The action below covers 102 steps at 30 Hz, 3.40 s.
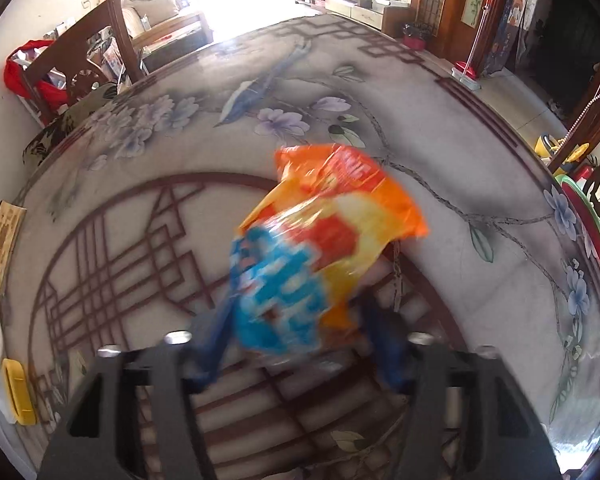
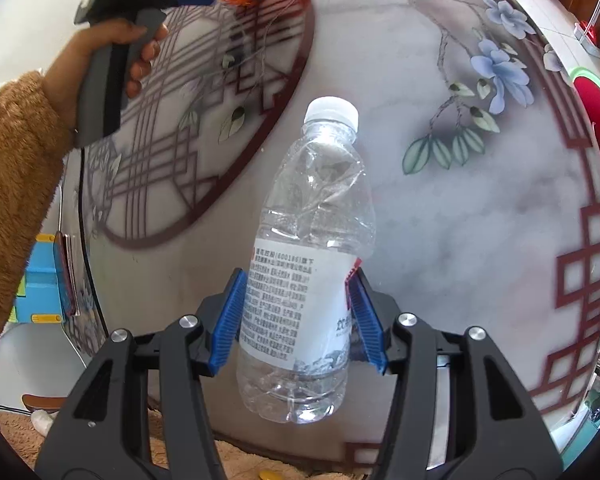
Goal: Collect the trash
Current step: 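Grasp the orange-blue snack bag with the left tool while the right tool grasps the water bottle, then lift the snack bag and water bottle and carry them toward the red bin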
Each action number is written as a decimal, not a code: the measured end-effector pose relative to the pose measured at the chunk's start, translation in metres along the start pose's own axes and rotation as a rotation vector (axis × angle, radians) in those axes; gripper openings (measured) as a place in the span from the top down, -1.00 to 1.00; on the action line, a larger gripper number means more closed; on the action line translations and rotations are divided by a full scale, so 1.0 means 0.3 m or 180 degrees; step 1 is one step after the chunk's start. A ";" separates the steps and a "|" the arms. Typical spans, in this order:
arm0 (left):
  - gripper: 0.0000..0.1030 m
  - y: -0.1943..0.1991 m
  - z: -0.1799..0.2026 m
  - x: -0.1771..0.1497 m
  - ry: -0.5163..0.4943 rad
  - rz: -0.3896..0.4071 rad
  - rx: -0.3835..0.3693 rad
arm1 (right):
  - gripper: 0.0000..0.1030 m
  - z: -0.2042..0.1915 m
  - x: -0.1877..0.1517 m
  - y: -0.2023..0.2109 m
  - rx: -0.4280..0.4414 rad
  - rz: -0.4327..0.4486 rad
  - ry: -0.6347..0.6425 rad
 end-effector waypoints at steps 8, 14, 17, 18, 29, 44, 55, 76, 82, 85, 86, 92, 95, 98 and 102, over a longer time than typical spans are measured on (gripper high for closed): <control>1.00 0.049 -0.015 -0.048 0.0166 0.0146 -0.0250 | 0.00 -0.015 0.052 0.045 0.0008 0.0158 0.0047; 1.00 0.123 -0.038 -0.114 0.0290 0.0290 -0.0245 | 0.00 -0.028 0.092 0.060 0.0020 0.0237 0.0066; -0.65 0.172 -0.035 -0.096 0.0201 0.0493 0.0030 | 0.00 -0.022 0.100 0.064 0.0036 0.0256 0.0048; -0.75 0.192 -0.037 -0.078 0.0166 0.0609 0.0061 | 0.00 -0.018 0.103 0.065 0.0045 0.0259 0.0037; -0.78 -0.026 0.006 0.145 0.0550 0.0062 -0.0150 | 0.00 0.054 0.090 0.067 0.0047 0.0194 -0.0066; -0.04 0.125 -0.009 -0.009 0.0827 0.0480 -0.0363 | 0.00 0.098 0.097 0.149 0.0076 0.0507 -0.0091; -0.06 0.313 0.023 -0.345 0.0922 0.0624 -0.0281 | 0.03 0.028 0.087 0.211 0.0106 0.0704 0.0118; -0.08 0.428 0.024 -0.564 0.1095 0.0710 -0.0284 | 0.03 -0.038 0.058 0.056 -0.0432 0.0305 0.0399; -0.08 0.442 0.036 -0.561 0.1070 0.0727 -0.0273 | 0.04 -0.054 0.056 0.214 -0.0225 0.0703 0.0350; -0.08 0.454 0.049 -0.556 0.1043 0.0743 -0.0275 | 0.04 -0.066 0.065 0.279 -0.0153 0.0858 0.0342; -0.08 0.459 0.055 -0.553 0.1032 0.0751 -0.0277 | 0.04 -0.067 0.066 0.296 -0.0140 0.0892 0.0342; -0.08 0.464 0.090 -0.531 0.0978 0.0756 -0.0307 | 0.07 -0.060 0.061 0.368 -0.0074 0.1074 0.0327; -0.08 0.462 0.113 -0.516 0.0946 0.0747 -0.0328 | 0.09 -0.044 0.057 0.395 -0.0102 0.1126 0.0314; -0.08 0.464 0.141 -0.494 0.0896 0.0746 -0.0340 | 0.49 -0.011 0.059 0.412 -0.0067 0.1156 0.0267; -0.08 0.459 0.191 -0.454 0.0846 0.0735 -0.0404 | 0.84 0.049 0.073 0.426 -0.0052 0.1130 0.0201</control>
Point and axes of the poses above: each gripper's, at about its wrist camera, not at the fingertips, and y roughly against the way its jaws point, z to its right, x to its top, the point moved 2 cm from there along -y, roughly the way its jaws point, and after that the axes turned 14 degrees about -z, right-handed, at the moved point
